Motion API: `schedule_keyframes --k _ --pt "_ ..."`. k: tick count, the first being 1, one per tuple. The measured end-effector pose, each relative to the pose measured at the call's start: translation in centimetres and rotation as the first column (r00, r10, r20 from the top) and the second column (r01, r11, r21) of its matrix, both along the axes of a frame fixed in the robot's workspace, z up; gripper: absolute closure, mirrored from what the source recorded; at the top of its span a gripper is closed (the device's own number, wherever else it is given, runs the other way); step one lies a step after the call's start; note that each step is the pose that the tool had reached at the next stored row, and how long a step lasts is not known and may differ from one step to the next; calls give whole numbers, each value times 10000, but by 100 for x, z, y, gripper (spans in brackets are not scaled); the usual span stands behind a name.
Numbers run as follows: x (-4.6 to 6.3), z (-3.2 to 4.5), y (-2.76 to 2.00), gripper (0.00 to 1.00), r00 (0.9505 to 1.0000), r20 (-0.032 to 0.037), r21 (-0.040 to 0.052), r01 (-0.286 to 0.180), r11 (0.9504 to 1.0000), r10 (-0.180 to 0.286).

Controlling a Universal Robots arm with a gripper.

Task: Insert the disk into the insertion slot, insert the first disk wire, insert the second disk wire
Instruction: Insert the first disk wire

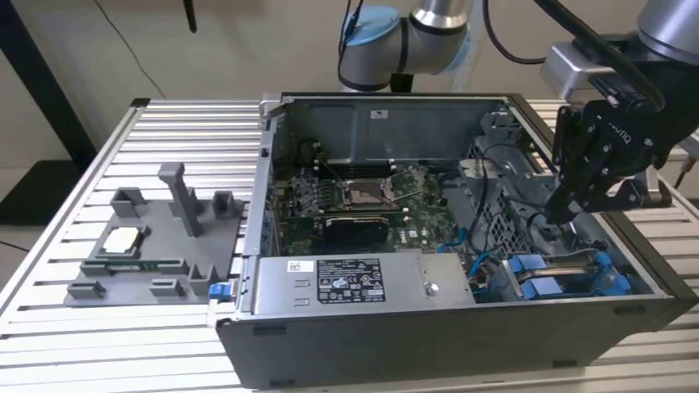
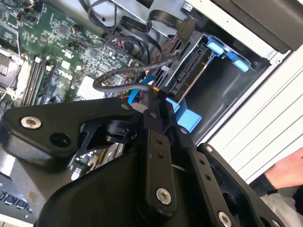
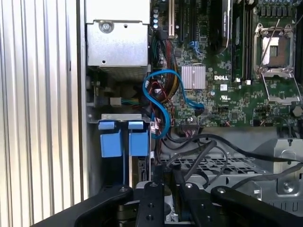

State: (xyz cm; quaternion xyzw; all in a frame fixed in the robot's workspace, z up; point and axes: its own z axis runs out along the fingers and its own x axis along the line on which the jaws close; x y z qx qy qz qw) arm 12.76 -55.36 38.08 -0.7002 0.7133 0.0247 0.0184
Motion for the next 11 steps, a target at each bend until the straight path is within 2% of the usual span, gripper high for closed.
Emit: schedule_keyframes --k 4,5,10,11 --pt "1 -35 0 81 9999 146 -78 -1 10000 2" --pt "1 -41 0 81 9999 166 -135 -1 9999 3" --pt "4 -67 0 81 9997 229 -543 1 9985 11" --pt "5 -75 0 81 9997 238 -595 2 9982 12"
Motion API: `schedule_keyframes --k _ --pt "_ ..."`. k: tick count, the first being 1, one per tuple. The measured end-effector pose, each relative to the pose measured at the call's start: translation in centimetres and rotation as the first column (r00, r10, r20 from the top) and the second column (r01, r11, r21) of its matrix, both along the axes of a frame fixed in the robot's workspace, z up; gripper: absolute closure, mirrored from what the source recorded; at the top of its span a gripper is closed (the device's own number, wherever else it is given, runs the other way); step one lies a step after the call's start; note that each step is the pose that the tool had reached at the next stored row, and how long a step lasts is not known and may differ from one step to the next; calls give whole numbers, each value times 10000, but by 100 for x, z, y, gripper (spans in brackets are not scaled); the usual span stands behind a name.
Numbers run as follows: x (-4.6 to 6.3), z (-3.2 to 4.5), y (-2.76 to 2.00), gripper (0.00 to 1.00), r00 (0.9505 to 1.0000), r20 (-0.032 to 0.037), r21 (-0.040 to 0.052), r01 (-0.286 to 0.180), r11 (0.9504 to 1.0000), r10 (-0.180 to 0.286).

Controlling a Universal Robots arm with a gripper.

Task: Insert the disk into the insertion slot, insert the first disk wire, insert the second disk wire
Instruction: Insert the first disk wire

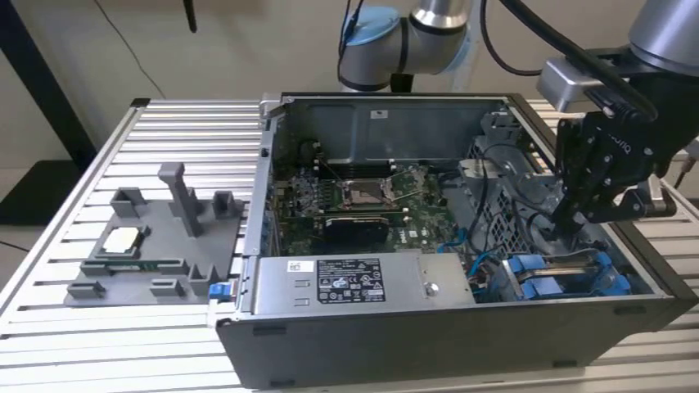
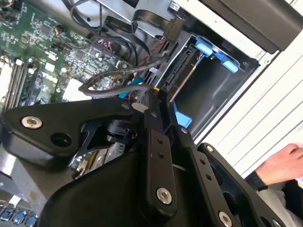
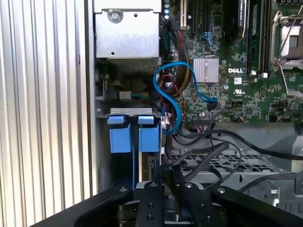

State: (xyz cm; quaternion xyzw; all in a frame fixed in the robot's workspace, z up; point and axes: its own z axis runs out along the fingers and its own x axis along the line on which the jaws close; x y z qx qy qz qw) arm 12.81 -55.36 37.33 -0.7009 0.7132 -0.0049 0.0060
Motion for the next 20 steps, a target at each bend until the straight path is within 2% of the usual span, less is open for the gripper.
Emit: schedule_keyframes --k 2,12,20 --pt "3 -13 0 81 10000 15 -53 2 10000 -1" --pt "35 -78 0 81 10000 35 -54 1 10000 0" --pt "159 -131 -16 81 10000 34 -53 0 10000 0"
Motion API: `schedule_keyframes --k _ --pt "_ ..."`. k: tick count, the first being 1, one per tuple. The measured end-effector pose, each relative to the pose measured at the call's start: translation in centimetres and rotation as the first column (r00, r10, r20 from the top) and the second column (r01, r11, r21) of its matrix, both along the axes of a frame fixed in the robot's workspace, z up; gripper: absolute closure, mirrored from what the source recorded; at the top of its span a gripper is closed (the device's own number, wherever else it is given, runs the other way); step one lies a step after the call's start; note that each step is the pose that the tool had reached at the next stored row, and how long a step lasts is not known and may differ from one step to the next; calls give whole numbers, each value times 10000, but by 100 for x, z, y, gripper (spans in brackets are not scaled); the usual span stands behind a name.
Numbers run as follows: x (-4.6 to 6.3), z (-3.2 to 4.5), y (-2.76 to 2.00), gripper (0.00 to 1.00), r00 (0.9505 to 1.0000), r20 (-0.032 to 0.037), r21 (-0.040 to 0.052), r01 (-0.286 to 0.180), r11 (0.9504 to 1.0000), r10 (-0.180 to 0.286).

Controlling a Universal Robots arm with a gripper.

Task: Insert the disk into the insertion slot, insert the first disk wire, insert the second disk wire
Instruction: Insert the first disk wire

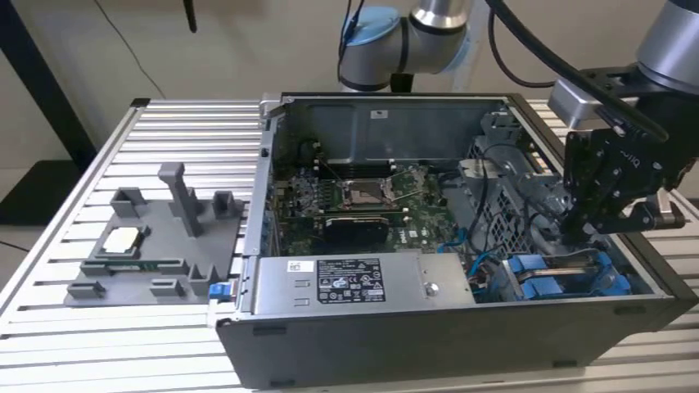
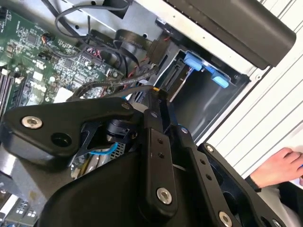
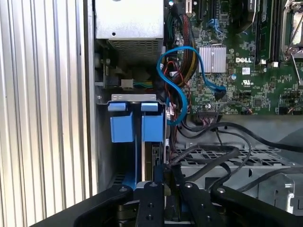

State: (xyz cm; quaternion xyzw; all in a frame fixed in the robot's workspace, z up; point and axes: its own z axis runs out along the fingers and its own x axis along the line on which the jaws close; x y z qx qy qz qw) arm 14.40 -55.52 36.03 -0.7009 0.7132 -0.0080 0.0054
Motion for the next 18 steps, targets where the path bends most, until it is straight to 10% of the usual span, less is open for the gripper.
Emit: schedule_keyframes --k 18 --pt "99 -143 -34 81 10000 2 -48 0 10000 0"
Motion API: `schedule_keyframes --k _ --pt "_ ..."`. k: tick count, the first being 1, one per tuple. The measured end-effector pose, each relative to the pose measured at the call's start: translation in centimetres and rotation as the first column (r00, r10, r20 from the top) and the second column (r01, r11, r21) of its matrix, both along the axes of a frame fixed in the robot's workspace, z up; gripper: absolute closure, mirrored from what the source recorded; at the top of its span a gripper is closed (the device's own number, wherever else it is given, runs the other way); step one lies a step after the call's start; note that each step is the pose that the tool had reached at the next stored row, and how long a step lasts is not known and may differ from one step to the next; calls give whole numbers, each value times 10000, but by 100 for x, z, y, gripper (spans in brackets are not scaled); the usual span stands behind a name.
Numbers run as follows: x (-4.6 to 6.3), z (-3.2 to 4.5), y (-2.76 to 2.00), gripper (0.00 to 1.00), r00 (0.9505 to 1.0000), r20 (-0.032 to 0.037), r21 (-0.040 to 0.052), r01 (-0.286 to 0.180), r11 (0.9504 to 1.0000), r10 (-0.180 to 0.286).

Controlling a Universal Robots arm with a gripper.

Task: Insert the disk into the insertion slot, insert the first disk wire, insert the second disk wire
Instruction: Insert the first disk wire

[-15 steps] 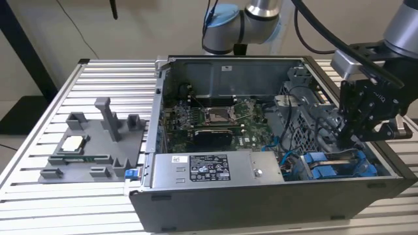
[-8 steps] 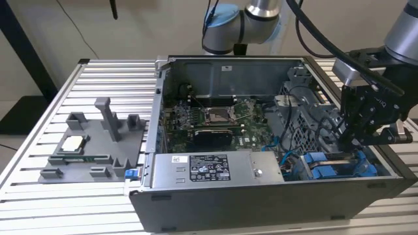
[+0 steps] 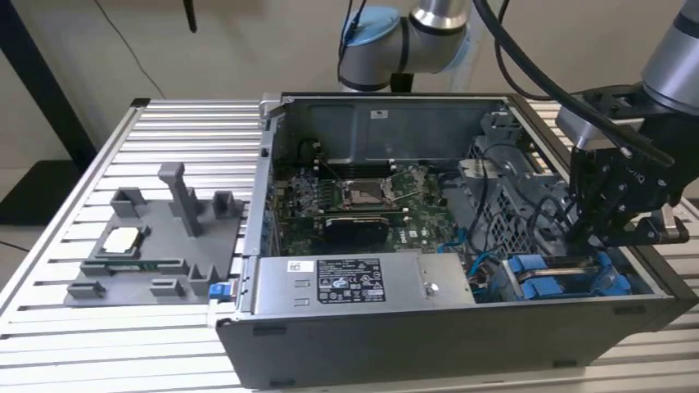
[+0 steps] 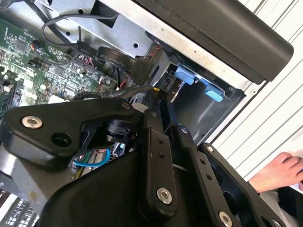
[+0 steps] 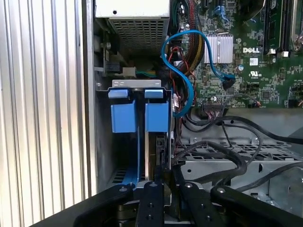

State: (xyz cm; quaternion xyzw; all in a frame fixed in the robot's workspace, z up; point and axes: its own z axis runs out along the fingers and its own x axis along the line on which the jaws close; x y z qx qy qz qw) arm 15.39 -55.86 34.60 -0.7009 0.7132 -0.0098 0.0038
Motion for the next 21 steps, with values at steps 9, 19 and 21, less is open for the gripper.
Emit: schedule_keyframes --k 9,19,21 --pt "13 -47 0 81 10000 1 -115 1 9999 -1" --pt "19 -95 0 81 10000 2 -113 6 9999 -6" --pt "24 -94 0 81 10000 -9 -114 5 9999 -6"
